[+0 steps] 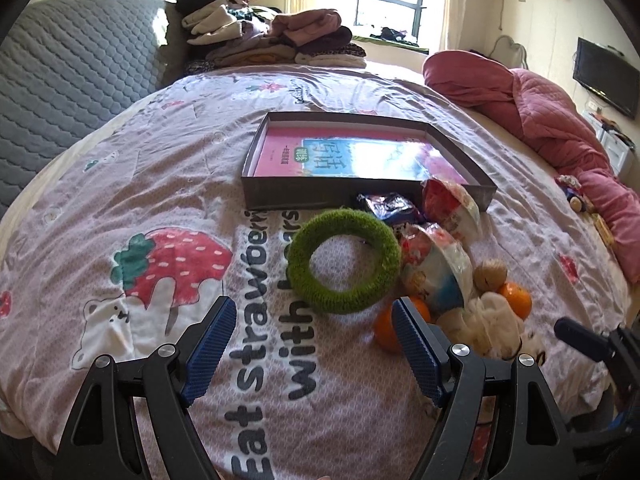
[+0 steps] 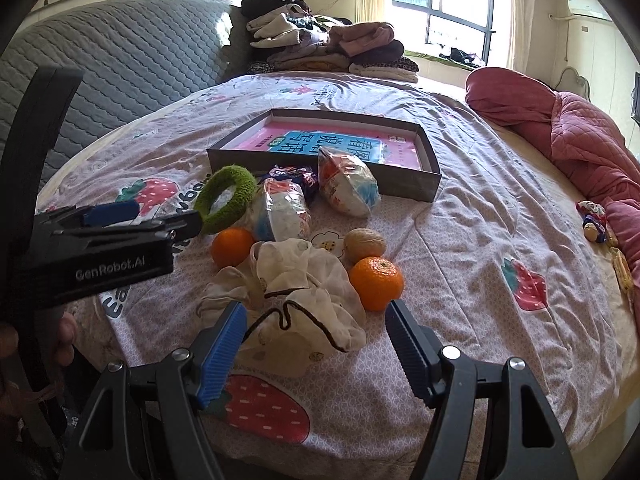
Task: Organize objects
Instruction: 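Move the right gripper toward the white mesh bag while the left approaches the green ring, then close the right gripper on the mesh bag while the left grasps the green ring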
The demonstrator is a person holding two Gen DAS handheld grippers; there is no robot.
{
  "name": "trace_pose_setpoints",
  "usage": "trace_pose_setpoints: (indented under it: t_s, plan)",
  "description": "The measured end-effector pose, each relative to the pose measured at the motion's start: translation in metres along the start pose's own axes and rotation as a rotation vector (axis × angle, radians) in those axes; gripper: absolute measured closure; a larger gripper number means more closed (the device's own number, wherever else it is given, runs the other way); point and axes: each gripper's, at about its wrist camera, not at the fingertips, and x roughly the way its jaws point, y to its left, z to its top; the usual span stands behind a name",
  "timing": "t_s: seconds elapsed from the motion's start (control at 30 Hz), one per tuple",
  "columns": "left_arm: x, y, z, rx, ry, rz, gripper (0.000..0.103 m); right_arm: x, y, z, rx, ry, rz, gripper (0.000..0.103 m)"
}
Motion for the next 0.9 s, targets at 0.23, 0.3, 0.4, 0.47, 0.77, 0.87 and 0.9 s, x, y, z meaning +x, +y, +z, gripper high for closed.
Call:
trace_pose_setpoints:
  t_s: [0.23, 0.3, 0.4, 0.47, 0.77, 0.87, 0.9]
  plan:
    - [0.017, -0.005, 0.009, 0.020, 0.018, -0.015, 0.022, 0.015, 0.006, -0.002, -0.017, 0.046, 0.019, 0.032]
    - [0.024, -0.007, 0.008, 0.036, 0.033, -0.020, 0.022, 0.019, 0.006, -0.004, -0.015, 0.060, 0.026, 0.032]
    - [0.029, -0.008, 0.007, 0.048, 0.035, -0.022, 0.022, 0.023, 0.004, -0.006, 0.001, 0.073, 0.046, 0.032]
    - [0.032, -0.007, 0.008, 0.044, 0.037, -0.035, 0.022, 0.026, 0.003, -0.007, 0.009, 0.083, 0.057, 0.032]
    - [0.047, 0.003, 0.010, 0.038, 0.067, -0.073, 0.023, 0.030, 0.007, -0.008, 0.001, 0.097, 0.084, 0.039]
    - [0.053, 0.001, 0.014, 0.049, 0.081, -0.087, 0.026, 0.031, 0.012, -0.008, -0.021, 0.100, 0.081, 0.043]
    - [0.056, 0.001, 0.016, 0.046, 0.087, -0.094, 0.030, 0.031, 0.013, -0.008, -0.025, 0.103, 0.080, 0.046]
